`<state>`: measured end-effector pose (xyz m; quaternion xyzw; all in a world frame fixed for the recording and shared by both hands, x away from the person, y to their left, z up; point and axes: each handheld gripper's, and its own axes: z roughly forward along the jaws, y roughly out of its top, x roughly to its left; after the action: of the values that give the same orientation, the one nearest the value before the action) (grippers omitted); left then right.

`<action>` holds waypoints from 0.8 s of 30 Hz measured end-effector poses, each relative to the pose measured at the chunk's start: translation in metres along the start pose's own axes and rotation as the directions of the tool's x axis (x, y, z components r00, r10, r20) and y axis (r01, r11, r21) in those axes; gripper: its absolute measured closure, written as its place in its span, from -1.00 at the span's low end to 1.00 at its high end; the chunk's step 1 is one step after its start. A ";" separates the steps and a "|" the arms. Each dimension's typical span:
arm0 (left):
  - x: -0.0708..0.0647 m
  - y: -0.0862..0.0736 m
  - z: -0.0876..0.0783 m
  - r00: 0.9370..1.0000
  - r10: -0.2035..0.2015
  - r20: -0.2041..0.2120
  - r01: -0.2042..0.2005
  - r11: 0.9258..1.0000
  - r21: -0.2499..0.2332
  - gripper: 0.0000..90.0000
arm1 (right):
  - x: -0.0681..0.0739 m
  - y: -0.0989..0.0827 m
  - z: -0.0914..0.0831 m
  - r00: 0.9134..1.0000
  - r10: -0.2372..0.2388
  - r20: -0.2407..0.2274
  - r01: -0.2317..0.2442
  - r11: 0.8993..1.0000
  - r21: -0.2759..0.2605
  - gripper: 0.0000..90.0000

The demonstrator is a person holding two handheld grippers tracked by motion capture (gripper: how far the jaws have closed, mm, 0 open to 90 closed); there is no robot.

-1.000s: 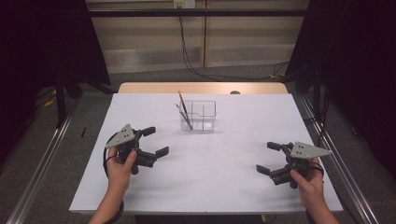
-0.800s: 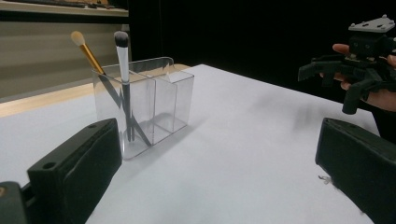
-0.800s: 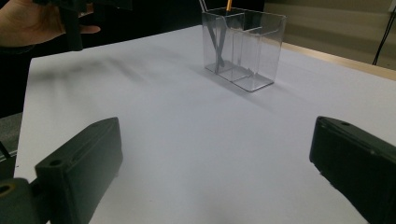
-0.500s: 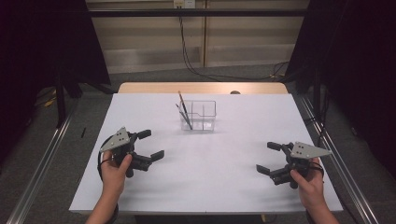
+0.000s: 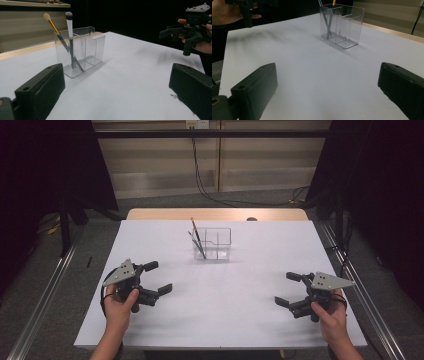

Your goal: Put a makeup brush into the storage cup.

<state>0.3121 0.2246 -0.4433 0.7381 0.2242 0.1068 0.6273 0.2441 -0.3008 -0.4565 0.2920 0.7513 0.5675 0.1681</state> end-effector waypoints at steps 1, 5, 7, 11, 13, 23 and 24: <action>0.000 0.000 -0.001 1.000 0.002 -0.002 -0.002 1.000 0.001 -0.99 | 0.000 0.000 0.000 1.000 -0.001 0.001 0.001 1.000 0.001 -0.95; 0.000 -0.001 -0.005 1.000 0.002 -0.007 -0.002 1.000 0.003 -0.99 | 0.000 0.000 0.000 1.000 0.000 0.001 0.000 1.000 -0.001 -0.95; 0.000 -0.001 -0.007 1.000 0.006 -0.013 -0.006 1.000 0.002 -0.99 | 0.000 0.000 -0.001 1.000 0.000 0.003 0.000 1.000 -0.003 -0.95; 0.000 -0.002 -0.010 1.000 0.007 -0.018 -0.007 1.000 0.006 -0.99 | -0.001 0.000 -0.001 1.000 -0.001 0.003 0.001 1.000 -0.001 -0.95; 0.000 -0.003 -0.012 1.000 0.012 -0.017 -0.012 1.000 0.014 -0.99 | 0.000 0.000 -0.001 1.000 -0.003 0.004 0.003 1.000 -0.004 -0.95; 0.000 -0.005 -0.023 0.999 0.013 -0.035 -0.013 1.000 0.013 -0.99 | -0.001 0.000 -0.001 1.000 -0.003 0.008 0.003 1.000 -0.004 -0.95; 0.000 -0.005 -0.023 0.999 0.011 -0.033 -0.011 1.000 0.011 -0.99 | -0.001 0.000 -0.001 1.000 -0.002 0.007 0.002 1.000 -0.003 -0.95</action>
<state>0.3010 0.2459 -0.4440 0.7407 0.2312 0.1213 0.6190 0.2442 -0.3025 -0.4563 0.2927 0.7502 0.5674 0.1718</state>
